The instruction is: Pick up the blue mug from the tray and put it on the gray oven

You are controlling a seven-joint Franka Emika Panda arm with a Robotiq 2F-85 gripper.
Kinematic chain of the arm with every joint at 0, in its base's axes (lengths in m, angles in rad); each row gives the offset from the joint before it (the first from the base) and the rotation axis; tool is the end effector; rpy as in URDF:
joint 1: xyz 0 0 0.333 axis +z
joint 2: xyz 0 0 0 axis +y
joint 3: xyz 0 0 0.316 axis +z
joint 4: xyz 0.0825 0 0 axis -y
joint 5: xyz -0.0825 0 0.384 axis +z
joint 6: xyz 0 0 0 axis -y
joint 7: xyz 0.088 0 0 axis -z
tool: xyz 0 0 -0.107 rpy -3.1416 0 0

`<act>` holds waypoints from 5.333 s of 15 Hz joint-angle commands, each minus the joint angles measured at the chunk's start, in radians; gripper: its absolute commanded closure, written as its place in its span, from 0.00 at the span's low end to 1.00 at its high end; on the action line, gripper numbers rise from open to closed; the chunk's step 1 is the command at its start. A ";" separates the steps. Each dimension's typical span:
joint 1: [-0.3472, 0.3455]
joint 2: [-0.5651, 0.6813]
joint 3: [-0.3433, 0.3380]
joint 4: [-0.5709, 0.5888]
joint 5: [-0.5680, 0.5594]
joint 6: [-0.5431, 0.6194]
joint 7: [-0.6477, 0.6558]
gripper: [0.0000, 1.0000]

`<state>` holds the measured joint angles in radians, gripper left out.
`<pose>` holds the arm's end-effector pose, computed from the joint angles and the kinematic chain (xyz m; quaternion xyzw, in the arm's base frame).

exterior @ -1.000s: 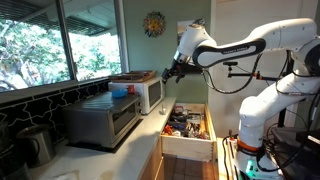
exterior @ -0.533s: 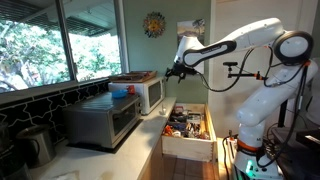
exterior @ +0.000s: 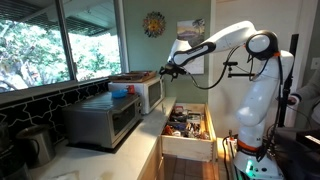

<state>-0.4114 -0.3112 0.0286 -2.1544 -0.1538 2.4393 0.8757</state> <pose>0.4706 -0.1881 0.5960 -0.7951 0.5267 -0.3005 0.0044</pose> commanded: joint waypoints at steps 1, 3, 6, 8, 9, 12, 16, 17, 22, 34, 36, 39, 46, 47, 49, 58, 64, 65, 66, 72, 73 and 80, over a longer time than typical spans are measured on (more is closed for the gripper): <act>0.041 -0.005 -0.036 0.003 -0.016 -0.005 0.009 0.00; 0.042 -0.013 -0.035 0.001 -0.016 -0.005 0.009 0.00; 0.032 0.024 -0.023 0.055 -0.014 -0.019 0.093 0.00; 0.037 0.073 -0.043 0.142 -0.001 -0.076 0.101 0.00; 0.049 0.109 -0.069 0.205 0.031 -0.119 0.070 0.00; 0.091 0.225 -0.162 0.395 0.148 -0.247 -0.106 0.00; 0.115 0.393 -0.231 0.633 0.330 -0.333 -0.411 0.00; 0.109 0.431 -0.240 0.687 0.369 -0.365 -0.488 0.00; 0.091 0.490 -0.240 0.763 0.343 -0.352 -0.600 0.00; 0.043 0.786 -0.176 1.038 0.473 -0.115 -0.848 0.00; 0.029 0.850 -0.151 1.105 0.492 -0.102 -0.880 0.00; 0.007 0.922 -0.118 1.207 0.500 -0.073 -0.903 0.00; -0.007 1.020 -0.085 1.336 0.508 -0.068 -0.918 0.10; -0.007 1.030 -0.083 1.348 0.507 -0.070 -0.916 0.09; -0.006 1.050 -0.082 1.368 0.501 -0.078 -0.913 0.16; -0.003 1.086 -0.091 1.423 0.485 -0.118 -0.920 0.88; 0.004 1.071 -0.109 1.446 0.459 -0.205 -0.904 0.99; 0.006 1.065 -0.117 1.454 0.448 -0.243 -0.900 0.99; 0.007 1.060 -0.127 1.466 0.434 -0.281 -0.900 0.99; 0.016 1.048 -0.157 1.570 0.365 -0.418 -0.915 0.99; 0.017 1.047 -0.156 1.585 0.358 -0.418 -0.915 0.99; 0.062 1.018 -0.146 1.654 0.320 -0.390 -0.931 0.99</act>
<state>-0.3779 0.7303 -0.1158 -0.5273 0.1839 2.0579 -0.0403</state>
